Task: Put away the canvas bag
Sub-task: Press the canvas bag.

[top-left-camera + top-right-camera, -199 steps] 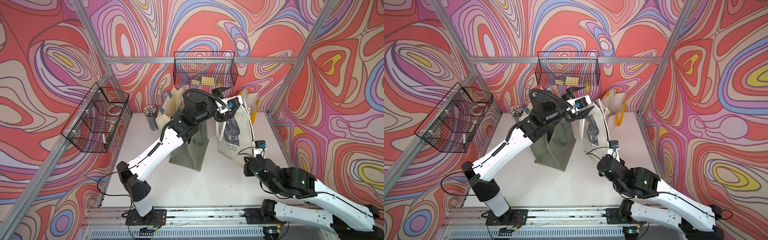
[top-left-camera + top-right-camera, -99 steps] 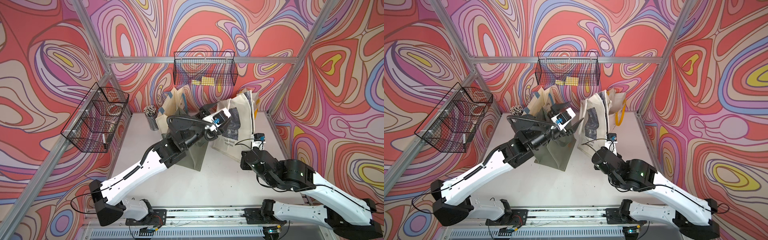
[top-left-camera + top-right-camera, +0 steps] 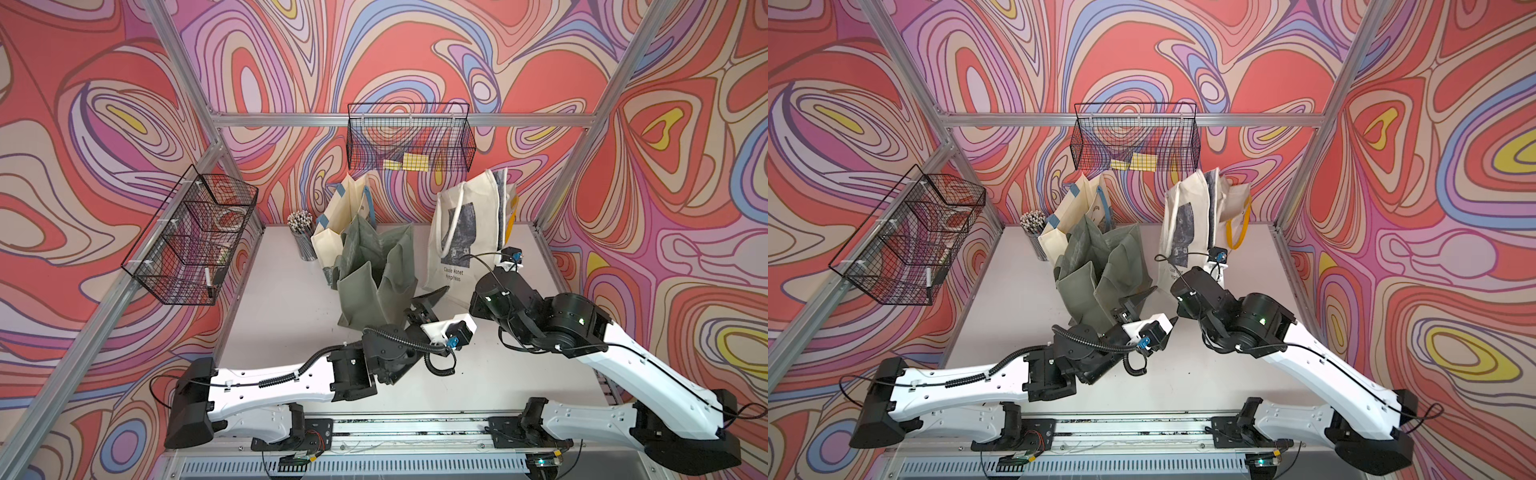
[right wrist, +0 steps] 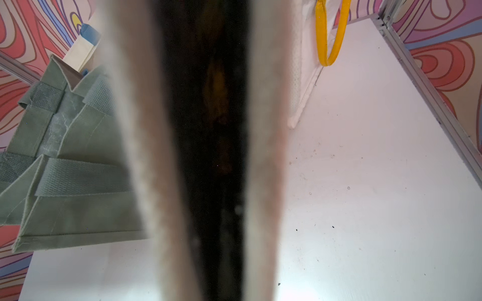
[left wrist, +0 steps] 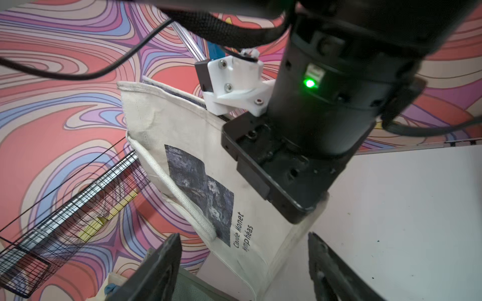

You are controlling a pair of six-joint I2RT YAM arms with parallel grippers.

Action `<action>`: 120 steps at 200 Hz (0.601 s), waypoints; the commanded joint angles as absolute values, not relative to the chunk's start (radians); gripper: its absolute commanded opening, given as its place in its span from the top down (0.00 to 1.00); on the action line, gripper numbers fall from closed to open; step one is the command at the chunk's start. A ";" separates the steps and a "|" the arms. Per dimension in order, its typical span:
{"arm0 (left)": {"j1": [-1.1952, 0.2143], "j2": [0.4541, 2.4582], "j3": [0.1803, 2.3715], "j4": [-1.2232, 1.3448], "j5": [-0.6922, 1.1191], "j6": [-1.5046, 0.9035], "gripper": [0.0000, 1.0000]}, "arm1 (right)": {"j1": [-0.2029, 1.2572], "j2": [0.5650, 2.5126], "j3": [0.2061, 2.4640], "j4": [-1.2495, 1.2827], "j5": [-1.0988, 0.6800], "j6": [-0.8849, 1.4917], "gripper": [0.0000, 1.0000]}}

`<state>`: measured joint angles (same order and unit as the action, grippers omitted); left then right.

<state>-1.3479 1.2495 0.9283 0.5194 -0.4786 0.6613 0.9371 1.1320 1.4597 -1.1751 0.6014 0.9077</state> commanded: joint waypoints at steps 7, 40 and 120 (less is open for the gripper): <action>-1.391 1.328 0.893 0.929 -0.590 0.766 0.21 | 0.922 1.141 1.529 -1.141 0.612 0.938 1.00; -1.432 1.415 0.899 1.042 -0.626 0.762 0.17 | 0.922 1.170 1.590 -1.147 0.585 0.963 1.00; -1.436 1.559 0.983 1.330 -0.802 0.868 0.19 | 0.922 1.201 1.689 -1.170 0.532 1.008 1.00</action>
